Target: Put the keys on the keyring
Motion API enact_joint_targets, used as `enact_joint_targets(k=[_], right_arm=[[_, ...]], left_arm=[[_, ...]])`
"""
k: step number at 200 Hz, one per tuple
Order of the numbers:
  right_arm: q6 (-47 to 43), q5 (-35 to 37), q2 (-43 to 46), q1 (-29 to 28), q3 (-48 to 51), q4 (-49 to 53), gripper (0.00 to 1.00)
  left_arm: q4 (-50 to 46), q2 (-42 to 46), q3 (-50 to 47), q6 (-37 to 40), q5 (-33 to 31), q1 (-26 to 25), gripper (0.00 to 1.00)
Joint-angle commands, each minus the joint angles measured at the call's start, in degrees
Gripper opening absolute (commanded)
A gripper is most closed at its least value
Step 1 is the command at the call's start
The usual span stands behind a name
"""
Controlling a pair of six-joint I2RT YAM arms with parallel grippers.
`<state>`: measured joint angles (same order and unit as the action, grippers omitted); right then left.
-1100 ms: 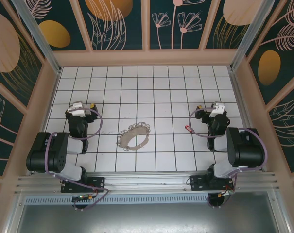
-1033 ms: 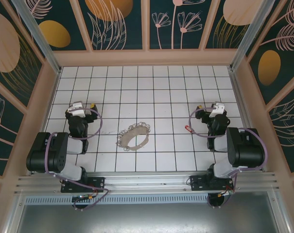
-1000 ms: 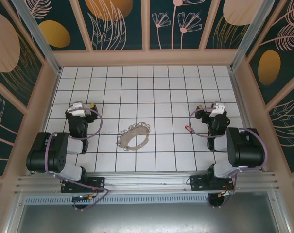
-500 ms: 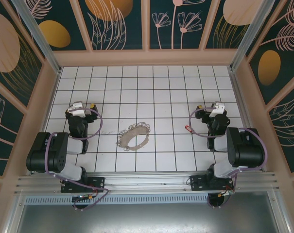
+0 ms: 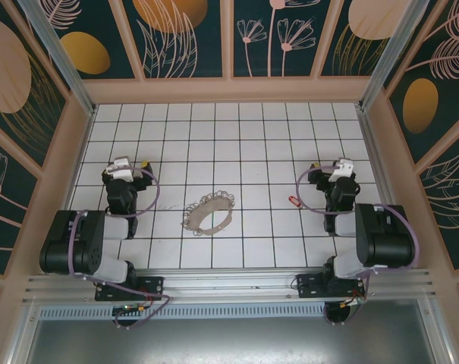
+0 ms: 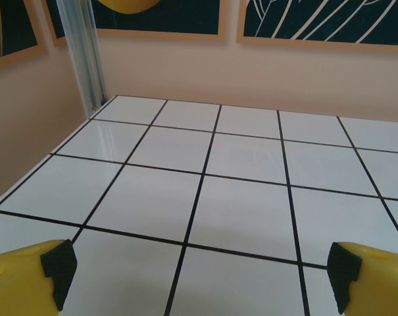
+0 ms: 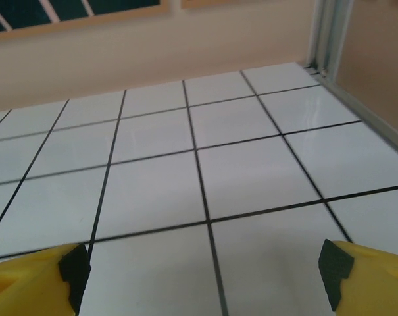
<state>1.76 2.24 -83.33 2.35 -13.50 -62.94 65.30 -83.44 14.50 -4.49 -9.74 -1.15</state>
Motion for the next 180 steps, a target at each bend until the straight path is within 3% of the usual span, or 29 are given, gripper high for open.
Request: enact_joint_targets(k=[1,37,46,58,78,112,139,180], right_arm=[[2.77,5.04,6.33,-0.15,-3.03,6.2,0.92],[6.83,6.22,11.34,0.5,-8.86,21.35,0.93],[8.94,6.68,12.61,0.64,-10.21,24.83,0.98],[12.42,6.85,14.32,0.94,-11.64,28.81,0.99],[16.35,0.59,16.59,2.79,-12.82,32.38,0.99],[19.84,-8.26,18.3,3.79,-14.29,36.65,0.99],[19.2,-18.27,17.21,2.83,-16.42,41.77,0.86],[16.88,-22.68,14.13,-4.77,-20.31,51.28,0.73]], left_arm=[[-7.38,4.6,3.77,0.18,-2.0,-0.32,0.99],[-21.87,11.16,9.62,-4.34,-2.21,-0.36,0.99],[-25.77,12.78,11.31,-6.14,-1.86,-0.43,0.99],[-30.53,14.67,13.63,-8.1,-1.33,-0.51,0.99],[-37.21,17.87,16.61,-12.32,-0.51,-0.52,0.98],[-43.76,22.4,18.75,-22.35,6.56,-0.65,0.98],[-45.48,23.66,18.38,-28.37,12.87,-1.7,0.95],[-48.05,23.06,17.89,-29.23,18.08,-9.42,0.87]])
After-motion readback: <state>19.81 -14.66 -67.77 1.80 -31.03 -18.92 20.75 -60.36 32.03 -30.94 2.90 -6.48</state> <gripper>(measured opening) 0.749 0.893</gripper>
